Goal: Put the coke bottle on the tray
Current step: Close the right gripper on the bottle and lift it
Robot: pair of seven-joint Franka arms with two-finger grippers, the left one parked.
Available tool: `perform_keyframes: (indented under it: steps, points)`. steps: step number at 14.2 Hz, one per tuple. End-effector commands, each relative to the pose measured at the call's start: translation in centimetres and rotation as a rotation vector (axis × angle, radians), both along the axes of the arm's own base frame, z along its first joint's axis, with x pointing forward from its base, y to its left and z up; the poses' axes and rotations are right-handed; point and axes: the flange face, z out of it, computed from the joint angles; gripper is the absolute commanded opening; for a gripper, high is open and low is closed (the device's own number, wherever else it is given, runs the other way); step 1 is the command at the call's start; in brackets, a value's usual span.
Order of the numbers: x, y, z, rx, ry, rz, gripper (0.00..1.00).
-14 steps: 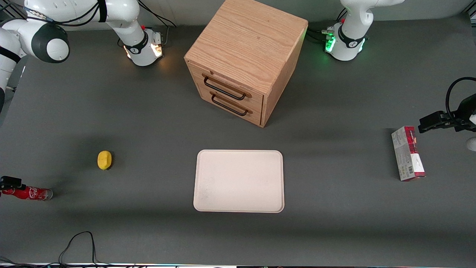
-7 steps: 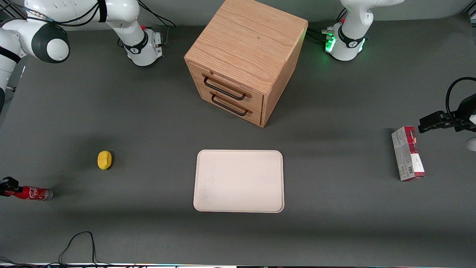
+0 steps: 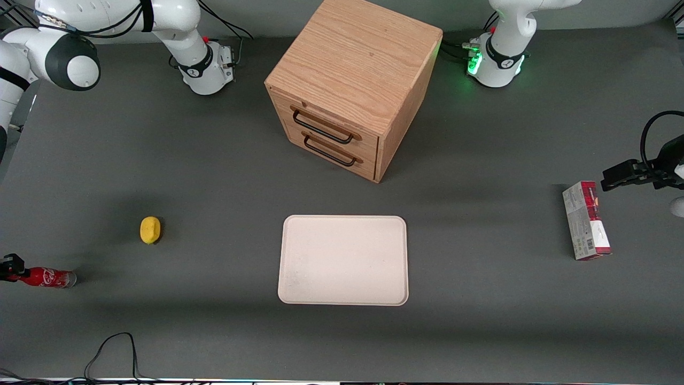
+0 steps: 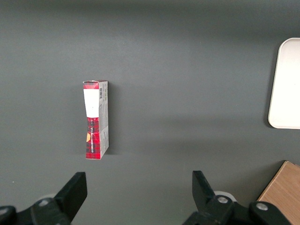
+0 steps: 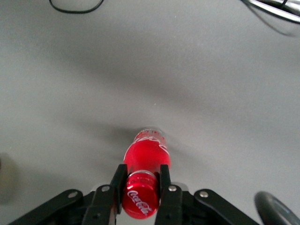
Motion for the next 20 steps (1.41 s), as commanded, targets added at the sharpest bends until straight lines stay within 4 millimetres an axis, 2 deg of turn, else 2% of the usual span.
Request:
perform_keyframes:
  steps: [1, 3, 6, 9, 11, 13, 14, 15, 17, 20]
  points:
    - [-1.2, -0.3, 4.9, 0.002, 0.018, 0.026, 0.17]
    - [-2.9, -1.1, 9.0, 0.011, 0.029, 0.034, 0.17]
    - [-5.9, -1.3, 16.6, 0.015, 0.025, 0.030, 0.17]
    - [-9.5, 0.7, 26.3, -0.009, -0.003, 0.033, 0.17]
    - [-12.2, 2.2, 31.6, -0.023, -0.016, 0.033, 0.17]
    - [-13.5, 3.7, 34.0, -0.019, -0.014, 0.027, 0.17]
    - [-13.5, 4.6, 34.3, -0.011, -0.006, 0.025, 0.17]
    - [-13.1, 6.7, 35.3, -0.013, -0.010, 0.028, 0.17]
    - [-12.5, 13.0, 37.6, -0.014, 0.001, 0.013, 0.17]
    - [-11.3, 24.3, 39.3, -0.028, 0.042, -0.080, 0.17]
